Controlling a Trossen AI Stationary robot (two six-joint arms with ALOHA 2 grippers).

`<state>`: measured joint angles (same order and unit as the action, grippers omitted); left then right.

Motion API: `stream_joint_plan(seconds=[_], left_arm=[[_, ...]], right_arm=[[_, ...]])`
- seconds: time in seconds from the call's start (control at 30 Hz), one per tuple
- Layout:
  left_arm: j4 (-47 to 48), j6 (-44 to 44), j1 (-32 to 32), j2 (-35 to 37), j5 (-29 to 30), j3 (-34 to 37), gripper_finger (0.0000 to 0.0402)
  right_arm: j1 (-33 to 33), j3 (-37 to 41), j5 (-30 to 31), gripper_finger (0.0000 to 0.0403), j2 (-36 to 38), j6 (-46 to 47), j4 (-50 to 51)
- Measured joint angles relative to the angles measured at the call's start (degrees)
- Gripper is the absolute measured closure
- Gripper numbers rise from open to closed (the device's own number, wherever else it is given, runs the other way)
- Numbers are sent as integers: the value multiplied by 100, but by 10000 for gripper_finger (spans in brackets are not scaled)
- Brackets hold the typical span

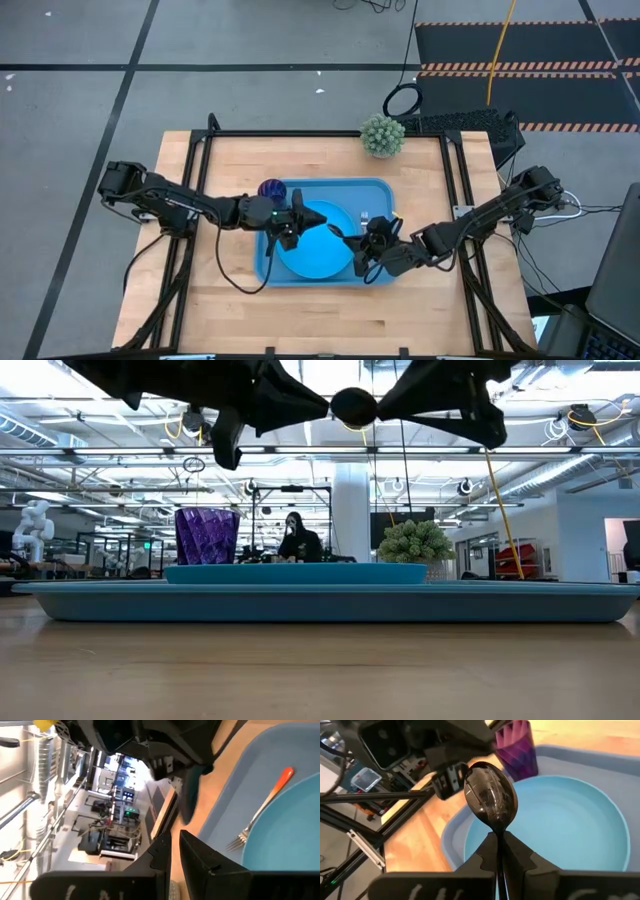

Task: Pick and place plate/cup/fork/spoon on tray
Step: Adjust the black spoon

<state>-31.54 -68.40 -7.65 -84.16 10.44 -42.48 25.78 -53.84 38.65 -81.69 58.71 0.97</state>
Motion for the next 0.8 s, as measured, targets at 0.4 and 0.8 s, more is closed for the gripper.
stream_joint_plan(seconds=[0.4,0.8], left_arm=[[44,195,-47,0,-309,0,360],[15,366,-150,0,-261,0,360]], right_arm=[[-78,0,-6,403,0,-157,-48],[-472,0,-732,403,-282,-636,-761]])
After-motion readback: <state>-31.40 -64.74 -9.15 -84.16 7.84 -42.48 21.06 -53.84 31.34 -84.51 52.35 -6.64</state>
